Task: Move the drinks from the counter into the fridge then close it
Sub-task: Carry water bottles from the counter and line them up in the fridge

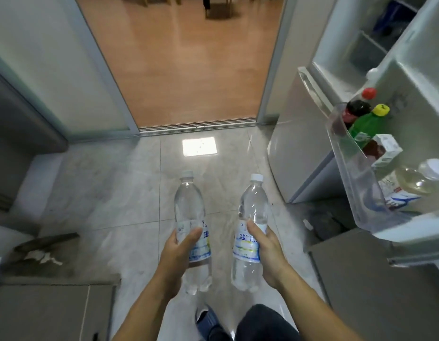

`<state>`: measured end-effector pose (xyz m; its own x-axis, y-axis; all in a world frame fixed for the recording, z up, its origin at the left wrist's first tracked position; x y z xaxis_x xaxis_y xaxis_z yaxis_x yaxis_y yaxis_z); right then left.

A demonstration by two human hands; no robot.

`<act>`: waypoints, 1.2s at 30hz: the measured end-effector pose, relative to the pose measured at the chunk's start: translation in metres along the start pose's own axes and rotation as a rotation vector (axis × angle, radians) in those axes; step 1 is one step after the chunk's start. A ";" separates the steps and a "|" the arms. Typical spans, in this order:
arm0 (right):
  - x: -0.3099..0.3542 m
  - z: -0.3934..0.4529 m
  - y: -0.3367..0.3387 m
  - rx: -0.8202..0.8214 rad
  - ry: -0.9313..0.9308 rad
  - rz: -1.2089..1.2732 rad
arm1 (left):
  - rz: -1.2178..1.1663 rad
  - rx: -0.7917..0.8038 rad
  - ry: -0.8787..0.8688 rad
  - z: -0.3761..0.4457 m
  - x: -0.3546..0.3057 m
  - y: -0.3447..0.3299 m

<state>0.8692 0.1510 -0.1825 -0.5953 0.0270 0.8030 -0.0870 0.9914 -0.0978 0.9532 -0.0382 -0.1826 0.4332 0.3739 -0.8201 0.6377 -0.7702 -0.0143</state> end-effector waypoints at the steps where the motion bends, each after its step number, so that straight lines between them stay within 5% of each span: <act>1: 0.004 0.007 -0.009 0.006 0.000 0.000 | -0.010 -0.003 0.005 0.009 -0.006 0.002; 11: 0.045 0.120 -0.060 -0.034 -0.017 0.029 | 0.044 0.046 0.005 0.132 -0.071 -0.037; 25: 0.205 0.304 -0.091 -0.133 0.024 0.187 | 0.197 0.148 -0.046 0.307 -0.224 -0.154; 36: 0.278 0.398 -0.071 -0.546 0.075 0.327 | 0.308 0.472 -0.017 0.443 -0.304 -0.281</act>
<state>0.3920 0.0367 -0.1866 -0.4630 0.3285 0.8232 0.5210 0.8523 -0.0471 0.3603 -0.1646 -0.1830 0.5413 0.0899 -0.8360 0.1277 -0.9915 -0.0239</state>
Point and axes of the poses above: each hand's wrist, its own z-axis towards the middle knuckle, its own y-axis out of the back of the hand, x = y × z, the point moved 9 cm from there along z, towards the middle knuckle, and after that the axes turned 12 degrees about -x, right-handed, at the moved point
